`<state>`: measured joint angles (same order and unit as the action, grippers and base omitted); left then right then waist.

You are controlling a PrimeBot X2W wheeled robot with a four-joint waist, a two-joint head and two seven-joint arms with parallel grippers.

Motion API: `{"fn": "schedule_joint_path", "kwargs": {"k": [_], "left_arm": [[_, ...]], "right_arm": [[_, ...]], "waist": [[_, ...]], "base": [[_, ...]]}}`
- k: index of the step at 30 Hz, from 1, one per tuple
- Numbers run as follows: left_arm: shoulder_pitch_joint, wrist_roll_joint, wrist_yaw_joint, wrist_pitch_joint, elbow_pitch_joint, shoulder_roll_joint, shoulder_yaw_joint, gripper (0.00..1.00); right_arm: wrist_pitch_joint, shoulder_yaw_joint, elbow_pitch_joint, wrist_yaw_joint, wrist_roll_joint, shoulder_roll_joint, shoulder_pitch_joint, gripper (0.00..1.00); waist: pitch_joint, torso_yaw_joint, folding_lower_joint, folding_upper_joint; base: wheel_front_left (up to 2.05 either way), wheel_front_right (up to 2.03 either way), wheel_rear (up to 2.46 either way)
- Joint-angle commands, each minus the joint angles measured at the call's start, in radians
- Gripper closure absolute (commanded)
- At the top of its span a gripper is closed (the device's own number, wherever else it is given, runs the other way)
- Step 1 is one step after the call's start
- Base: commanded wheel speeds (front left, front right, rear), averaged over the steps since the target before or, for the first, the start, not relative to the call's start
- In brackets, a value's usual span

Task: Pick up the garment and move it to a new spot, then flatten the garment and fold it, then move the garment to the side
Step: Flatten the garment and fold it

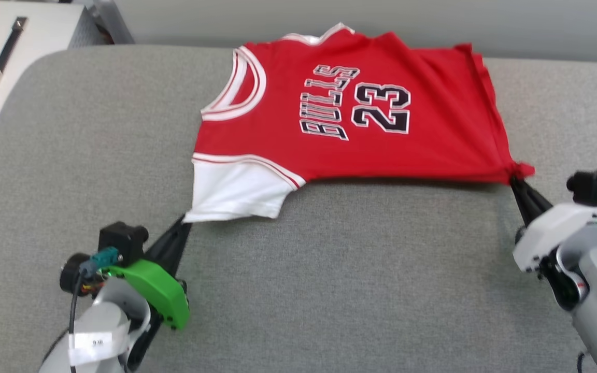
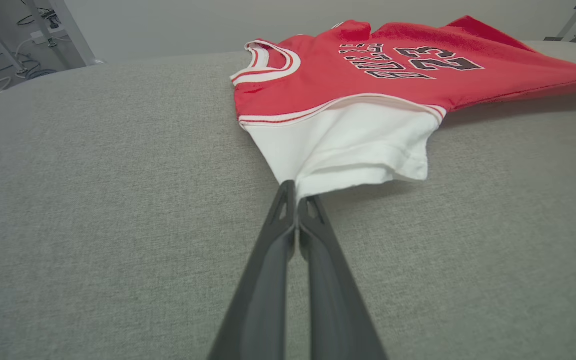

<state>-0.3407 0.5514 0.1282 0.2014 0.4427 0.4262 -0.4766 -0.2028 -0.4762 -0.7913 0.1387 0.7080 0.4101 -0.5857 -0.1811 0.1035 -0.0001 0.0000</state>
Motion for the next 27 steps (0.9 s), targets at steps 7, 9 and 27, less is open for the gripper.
{"fn": "schedule_joint_path", "kwargs": {"k": [7, 9, 27], "left_arm": [[0.136, 0.074, 0.002, -0.097, -0.110, 0.074, -0.064, 1.00], [0.175, 0.100, 0.002, -0.134, -0.144, 0.097, -0.080, 1.00], [0.431, 0.314, -0.033, -0.372, -0.480, 0.289, -0.144, 1.00]], "right_arm": [[0.066, -0.015, 0.075, -0.008, 0.094, 0.053, 0.155, 1.00], [0.087, -0.016, 0.105, -0.008, 0.115, 0.064, 0.196, 1.00], [0.270, 0.085, 0.424, -0.008, 0.156, 0.151, 0.539, 1.00]], "waist": [[0.109, 0.003, 0.0001, 0.0000], [0.125, 0.001, 0.0001, 0.0000], [0.157, -0.011, 0.0001, 0.0000]], "base": [[0.00, 0.00, 0.00], [0.00, 0.00, 0.00], [0.00, 0.00, 0.00]]}}
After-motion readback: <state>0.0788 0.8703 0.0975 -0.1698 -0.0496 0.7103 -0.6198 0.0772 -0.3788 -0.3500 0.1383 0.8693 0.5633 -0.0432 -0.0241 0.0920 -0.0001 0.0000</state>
